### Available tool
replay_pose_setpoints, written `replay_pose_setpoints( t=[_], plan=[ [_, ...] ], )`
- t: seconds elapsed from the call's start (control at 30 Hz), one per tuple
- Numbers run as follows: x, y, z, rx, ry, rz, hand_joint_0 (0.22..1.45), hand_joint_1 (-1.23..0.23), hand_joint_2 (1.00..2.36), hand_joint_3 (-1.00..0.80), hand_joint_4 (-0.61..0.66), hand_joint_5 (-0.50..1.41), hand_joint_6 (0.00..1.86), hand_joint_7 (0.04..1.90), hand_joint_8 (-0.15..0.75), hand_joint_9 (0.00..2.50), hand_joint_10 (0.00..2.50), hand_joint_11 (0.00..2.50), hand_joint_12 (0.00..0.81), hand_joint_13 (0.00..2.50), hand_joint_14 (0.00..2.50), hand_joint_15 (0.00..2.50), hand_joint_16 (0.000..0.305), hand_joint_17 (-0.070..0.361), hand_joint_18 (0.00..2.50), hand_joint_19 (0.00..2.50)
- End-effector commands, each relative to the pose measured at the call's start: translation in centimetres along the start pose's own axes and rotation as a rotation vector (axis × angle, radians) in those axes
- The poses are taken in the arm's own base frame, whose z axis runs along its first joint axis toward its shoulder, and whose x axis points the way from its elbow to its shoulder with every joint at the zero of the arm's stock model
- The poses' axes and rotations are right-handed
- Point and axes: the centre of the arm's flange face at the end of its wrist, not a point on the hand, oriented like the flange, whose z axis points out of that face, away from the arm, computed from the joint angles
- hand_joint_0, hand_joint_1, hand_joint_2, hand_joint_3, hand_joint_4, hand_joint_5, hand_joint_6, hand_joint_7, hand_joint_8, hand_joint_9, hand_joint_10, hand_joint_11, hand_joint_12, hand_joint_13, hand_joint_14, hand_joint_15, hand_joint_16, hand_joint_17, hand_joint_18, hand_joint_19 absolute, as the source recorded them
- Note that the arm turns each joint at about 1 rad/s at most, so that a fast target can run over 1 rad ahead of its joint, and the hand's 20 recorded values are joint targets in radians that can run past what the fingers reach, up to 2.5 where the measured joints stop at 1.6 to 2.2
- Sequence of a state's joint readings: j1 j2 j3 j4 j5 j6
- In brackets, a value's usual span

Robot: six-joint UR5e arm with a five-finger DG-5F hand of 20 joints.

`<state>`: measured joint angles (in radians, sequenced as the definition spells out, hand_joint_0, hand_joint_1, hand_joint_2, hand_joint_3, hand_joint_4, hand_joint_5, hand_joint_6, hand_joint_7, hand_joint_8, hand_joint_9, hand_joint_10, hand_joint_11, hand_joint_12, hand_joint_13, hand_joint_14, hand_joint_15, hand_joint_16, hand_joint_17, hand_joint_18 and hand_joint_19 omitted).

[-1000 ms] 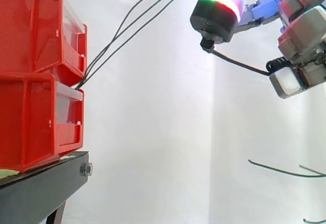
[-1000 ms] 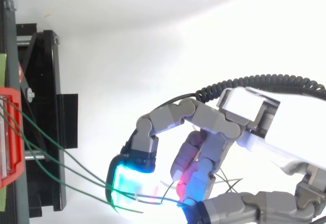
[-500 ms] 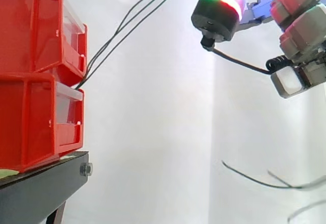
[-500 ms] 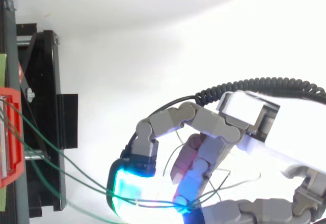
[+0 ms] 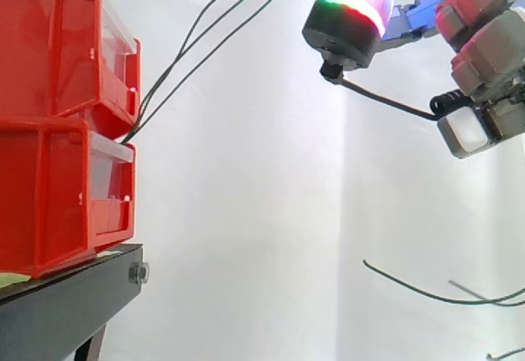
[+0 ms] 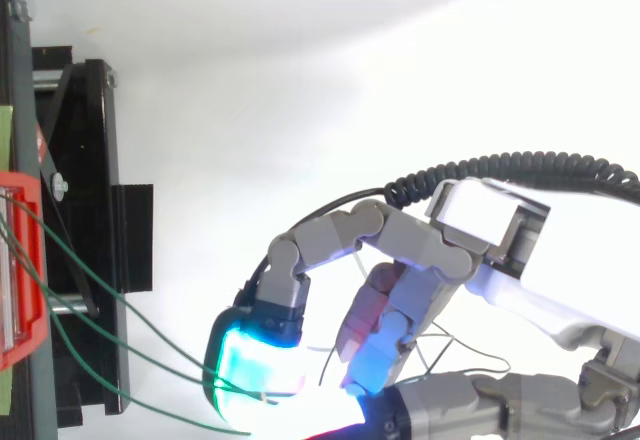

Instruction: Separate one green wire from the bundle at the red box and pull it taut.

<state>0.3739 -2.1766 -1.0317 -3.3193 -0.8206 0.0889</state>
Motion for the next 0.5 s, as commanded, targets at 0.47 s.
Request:
replay_pose_setpoints(
  t=[0.47],
  plan=[
    [-0.11,0.12,-0.01,0.0,-0.001,0.001,0.66,-0.83,1.01,-0.43,-0.05,-0.17,0.9,0.94,0.247,1.41,0.03,0.95,0.32,1.33,0.03,0.91,0.04,0.089,0.83,0.72]
  ],
)
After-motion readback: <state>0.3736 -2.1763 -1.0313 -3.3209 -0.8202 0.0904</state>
